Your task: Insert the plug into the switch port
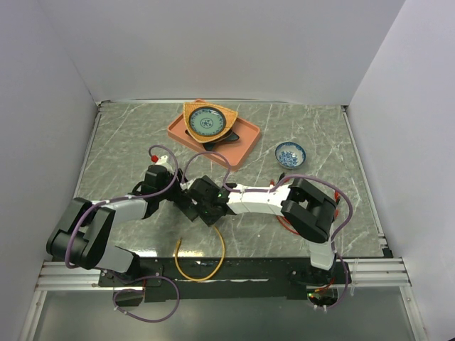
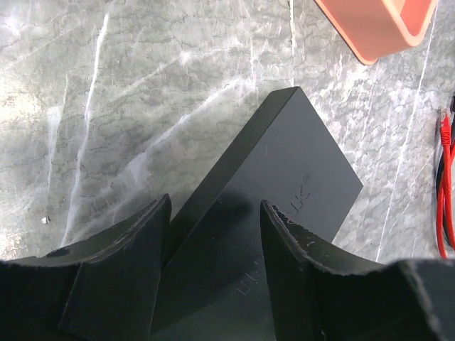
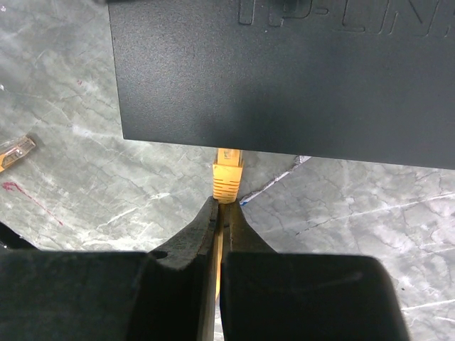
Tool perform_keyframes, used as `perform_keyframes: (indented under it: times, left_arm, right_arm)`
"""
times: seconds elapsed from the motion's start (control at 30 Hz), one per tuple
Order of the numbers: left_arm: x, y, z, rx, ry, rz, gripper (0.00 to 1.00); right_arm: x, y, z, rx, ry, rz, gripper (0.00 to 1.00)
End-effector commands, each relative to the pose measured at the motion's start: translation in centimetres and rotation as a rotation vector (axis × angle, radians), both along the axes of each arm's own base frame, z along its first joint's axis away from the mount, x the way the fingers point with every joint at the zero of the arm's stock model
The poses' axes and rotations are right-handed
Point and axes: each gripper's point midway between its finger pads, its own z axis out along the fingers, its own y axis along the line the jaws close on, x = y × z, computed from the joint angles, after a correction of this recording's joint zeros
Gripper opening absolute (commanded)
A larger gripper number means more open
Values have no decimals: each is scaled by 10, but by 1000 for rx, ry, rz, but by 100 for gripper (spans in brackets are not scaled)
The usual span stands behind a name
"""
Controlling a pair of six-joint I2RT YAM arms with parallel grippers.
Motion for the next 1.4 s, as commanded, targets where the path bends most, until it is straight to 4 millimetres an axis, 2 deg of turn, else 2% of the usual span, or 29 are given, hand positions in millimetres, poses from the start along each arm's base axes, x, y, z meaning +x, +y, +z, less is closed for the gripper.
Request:
perform_keyframes:
  times: [0.0, 0.13, 0.3, 0.5, 0.6, 0.73, 1.07, 1.13, 1.23, 1.37]
  left_arm:
    - [-81, -36, -23, -103, 270, -206, 57]
    - [-84, -37, -23, -113, 277, -207, 57]
    - [-90, -39, -23, -125, 277, -212, 57]
    - [-89, -36, -19, -107, 261, -196, 58]
    - [-84, -32, -17, -83, 245, -170, 59]
    - [-74, -25, -13, -41, 224, -128, 66]
    - [-42, -7, 6, 36, 156, -11, 84]
    - [-45, -1, 4, 57, 178, 1, 87]
    - [-38, 4, 7, 79, 168, 24, 89]
    - [-33, 14, 1, 109, 188, 53, 92]
  right_arm:
    - [94, 100, 115, 498, -374, -82, 0]
    - [101, 94, 105, 467, -366, -150, 0]
    - [104, 97, 105, 467, -359, -172, 0]
    - [96, 98, 102, 476, -327, -165, 0]
    - [85, 94, 97, 477, -308, -141, 0]
    - [64, 88, 87, 452, -278, -87, 12]
    - [26, 57, 47, 320, -178, -26, 24]
    - [18, 54, 42, 308, -157, -8, 27]
    - [10, 51, 37, 288, -140, 11, 31]
    - [5, 45, 31, 254, -126, 16, 36]
